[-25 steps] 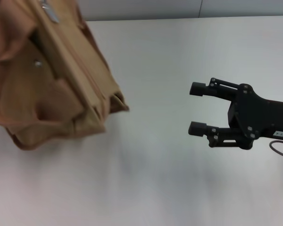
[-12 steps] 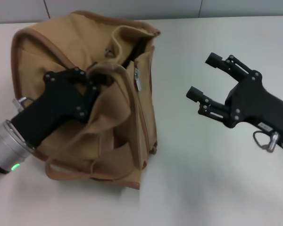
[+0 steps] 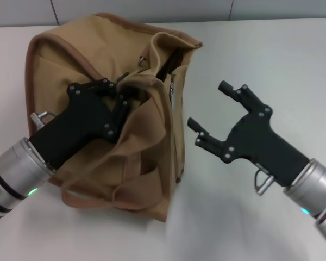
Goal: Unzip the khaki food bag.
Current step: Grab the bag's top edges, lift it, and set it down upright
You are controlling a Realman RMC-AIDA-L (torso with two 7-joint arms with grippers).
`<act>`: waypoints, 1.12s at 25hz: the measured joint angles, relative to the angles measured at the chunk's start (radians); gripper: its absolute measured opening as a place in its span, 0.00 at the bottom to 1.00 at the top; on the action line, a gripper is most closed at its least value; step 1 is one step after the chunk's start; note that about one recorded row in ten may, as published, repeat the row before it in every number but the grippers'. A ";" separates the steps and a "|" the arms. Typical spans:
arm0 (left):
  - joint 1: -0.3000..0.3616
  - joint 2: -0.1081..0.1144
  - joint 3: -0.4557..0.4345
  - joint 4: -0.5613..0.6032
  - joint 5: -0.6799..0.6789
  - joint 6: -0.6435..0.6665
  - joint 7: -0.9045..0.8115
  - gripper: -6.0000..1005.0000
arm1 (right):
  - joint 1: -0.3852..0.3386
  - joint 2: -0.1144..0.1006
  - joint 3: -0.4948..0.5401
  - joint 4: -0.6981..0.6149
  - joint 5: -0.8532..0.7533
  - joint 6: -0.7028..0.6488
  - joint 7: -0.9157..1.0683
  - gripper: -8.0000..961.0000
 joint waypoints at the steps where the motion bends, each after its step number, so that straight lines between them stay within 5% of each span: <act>1: -0.006 0.000 0.000 -0.005 0.000 0.000 0.001 0.07 | 0.006 0.000 0.015 0.027 -0.001 0.010 -0.040 0.88; 7: -0.023 0.000 0.000 -0.020 0.000 0.000 0.002 0.07 | 0.036 0.000 0.145 0.109 -0.083 0.095 -0.143 0.88; 13: -0.026 0.000 0.000 -0.031 -0.001 0.006 0.002 0.07 | 0.038 -0.001 0.420 0.157 -0.373 0.208 -0.153 0.88; 28: -0.022 0.000 0.000 -0.035 -0.003 -0.003 0.003 0.07 | 0.016 0.000 0.511 0.184 -0.392 0.200 -0.086 0.88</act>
